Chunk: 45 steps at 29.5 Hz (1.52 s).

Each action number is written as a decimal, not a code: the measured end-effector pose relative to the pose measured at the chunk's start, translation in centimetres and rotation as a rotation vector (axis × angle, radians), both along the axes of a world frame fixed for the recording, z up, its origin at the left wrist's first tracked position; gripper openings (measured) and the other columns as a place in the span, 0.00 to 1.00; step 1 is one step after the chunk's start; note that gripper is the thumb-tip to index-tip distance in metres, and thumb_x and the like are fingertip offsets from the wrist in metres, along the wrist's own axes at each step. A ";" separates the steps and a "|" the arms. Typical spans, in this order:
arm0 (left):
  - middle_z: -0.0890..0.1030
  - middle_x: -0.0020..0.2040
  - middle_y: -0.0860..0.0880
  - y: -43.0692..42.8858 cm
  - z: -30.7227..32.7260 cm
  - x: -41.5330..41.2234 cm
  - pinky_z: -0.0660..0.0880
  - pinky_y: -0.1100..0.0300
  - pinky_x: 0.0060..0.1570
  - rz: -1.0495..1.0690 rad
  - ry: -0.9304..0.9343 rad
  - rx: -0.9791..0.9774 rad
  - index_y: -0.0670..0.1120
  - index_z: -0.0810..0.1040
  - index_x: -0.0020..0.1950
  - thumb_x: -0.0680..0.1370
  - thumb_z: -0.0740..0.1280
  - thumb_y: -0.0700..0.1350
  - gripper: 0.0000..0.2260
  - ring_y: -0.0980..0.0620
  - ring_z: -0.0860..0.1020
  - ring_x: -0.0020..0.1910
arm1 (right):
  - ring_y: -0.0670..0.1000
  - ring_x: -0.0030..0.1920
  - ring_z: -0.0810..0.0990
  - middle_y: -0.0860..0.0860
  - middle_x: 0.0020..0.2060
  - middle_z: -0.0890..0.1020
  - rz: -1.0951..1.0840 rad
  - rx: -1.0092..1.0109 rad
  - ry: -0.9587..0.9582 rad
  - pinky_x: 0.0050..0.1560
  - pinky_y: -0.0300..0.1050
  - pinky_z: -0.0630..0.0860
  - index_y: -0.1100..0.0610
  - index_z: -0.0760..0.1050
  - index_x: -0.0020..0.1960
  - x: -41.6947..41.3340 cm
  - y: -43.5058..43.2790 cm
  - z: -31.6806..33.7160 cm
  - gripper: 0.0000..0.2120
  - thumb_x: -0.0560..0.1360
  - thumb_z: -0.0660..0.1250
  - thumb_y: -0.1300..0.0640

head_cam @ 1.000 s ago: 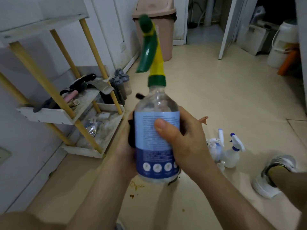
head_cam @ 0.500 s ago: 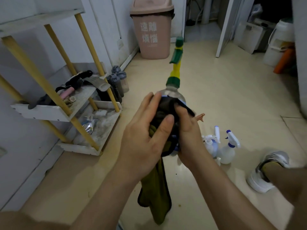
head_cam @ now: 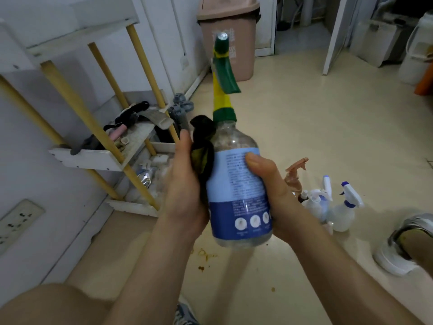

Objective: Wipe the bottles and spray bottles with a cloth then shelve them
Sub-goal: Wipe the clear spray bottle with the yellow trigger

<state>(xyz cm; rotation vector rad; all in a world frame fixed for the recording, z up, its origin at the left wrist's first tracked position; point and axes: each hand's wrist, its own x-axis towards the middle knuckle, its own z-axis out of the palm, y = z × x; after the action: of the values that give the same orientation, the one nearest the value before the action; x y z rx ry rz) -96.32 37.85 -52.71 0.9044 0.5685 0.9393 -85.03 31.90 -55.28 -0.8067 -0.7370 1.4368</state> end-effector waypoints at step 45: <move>0.83 0.57 0.43 -0.6 -3.0 -1.7 0.82 0.50 0.45 -0.115 0.191 -0.004 0.49 0.77 0.65 0.68 0.69 0.65 0.31 0.45 0.84 0.52 | 0.47 0.60 0.78 0.47 0.60 0.78 -0.582 0.328 -0.483 0.58 0.45 0.78 0.44 0.74 0.66 -0.5 2.3 1.5 0.20 0.75 0.70 0.55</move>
<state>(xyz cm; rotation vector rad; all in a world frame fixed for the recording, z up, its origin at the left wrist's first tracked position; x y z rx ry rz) -98.01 37.28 -55.70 1.0191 0.6730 0.7527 -85.56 34.16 -53.76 -1.0145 -0.9694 0.5823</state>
